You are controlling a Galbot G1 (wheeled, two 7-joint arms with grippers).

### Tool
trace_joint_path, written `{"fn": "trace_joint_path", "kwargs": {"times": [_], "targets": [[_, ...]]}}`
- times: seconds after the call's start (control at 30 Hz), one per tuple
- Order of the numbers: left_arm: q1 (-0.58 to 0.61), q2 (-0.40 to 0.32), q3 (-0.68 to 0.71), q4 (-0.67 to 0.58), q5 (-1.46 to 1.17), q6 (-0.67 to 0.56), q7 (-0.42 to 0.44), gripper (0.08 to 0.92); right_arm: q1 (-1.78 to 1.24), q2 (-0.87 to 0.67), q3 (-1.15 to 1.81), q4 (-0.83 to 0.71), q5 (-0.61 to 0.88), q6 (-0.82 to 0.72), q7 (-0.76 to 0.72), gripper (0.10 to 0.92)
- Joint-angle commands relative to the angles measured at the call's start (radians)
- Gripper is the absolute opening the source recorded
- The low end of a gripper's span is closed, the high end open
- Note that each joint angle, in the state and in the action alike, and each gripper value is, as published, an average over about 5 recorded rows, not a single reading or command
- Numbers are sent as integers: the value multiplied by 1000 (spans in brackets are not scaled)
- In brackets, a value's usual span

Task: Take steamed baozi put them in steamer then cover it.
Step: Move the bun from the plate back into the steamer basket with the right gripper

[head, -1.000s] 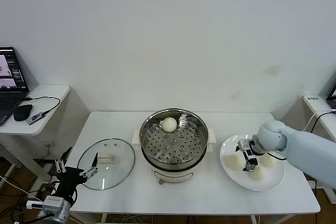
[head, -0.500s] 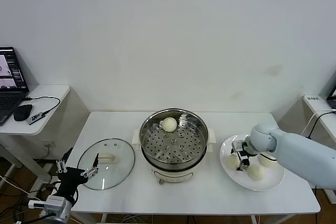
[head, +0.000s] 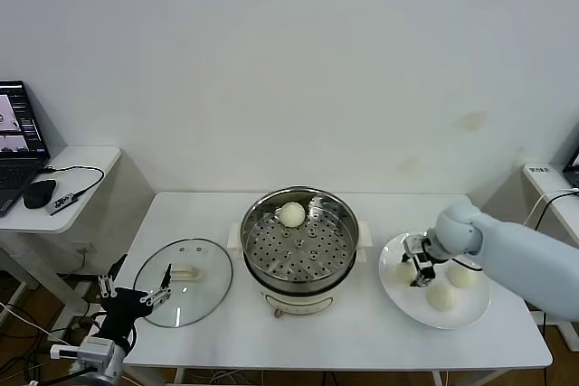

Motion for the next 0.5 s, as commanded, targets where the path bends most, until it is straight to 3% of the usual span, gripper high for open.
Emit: {"fn": "trace_joint_path", "kwargs": {"times": [0.03, 0.27, 0.5], "targets": [[-1, 3, 0, -5, -1, 1, 0, 823, 201, -91, -47, 86, 96, -10, -58, 620], [-5, 7, 11, -15, 0, 1, 0, 823, 508, -110, -208, 180, 234, -54, -48, 622], [-17, 15, 18, -15, -1, 2, 0, 823, 739, 34, -353, 237, 374, -126, 8, 628]]}}
